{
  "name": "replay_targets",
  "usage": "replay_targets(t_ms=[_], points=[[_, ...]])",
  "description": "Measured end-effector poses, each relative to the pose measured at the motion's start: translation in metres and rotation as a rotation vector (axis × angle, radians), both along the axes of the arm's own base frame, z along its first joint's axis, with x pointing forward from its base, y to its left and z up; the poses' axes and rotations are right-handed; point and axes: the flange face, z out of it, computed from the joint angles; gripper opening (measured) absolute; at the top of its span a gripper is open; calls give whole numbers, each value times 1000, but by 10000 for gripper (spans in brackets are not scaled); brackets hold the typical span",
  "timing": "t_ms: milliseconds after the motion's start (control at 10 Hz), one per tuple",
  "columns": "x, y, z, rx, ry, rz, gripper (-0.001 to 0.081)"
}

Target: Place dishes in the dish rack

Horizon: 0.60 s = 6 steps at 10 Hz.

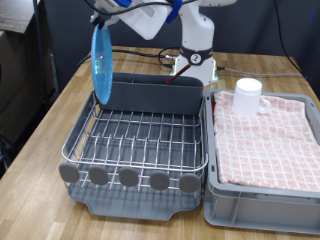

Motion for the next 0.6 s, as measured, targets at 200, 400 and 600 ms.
replay_targets(t_ms=[200,400,600], points=[[5,-9,-14,0,0,16,18],[10,-13,-27,8,-4,32,18],[12,-15,-39,11,-1,47,18]])
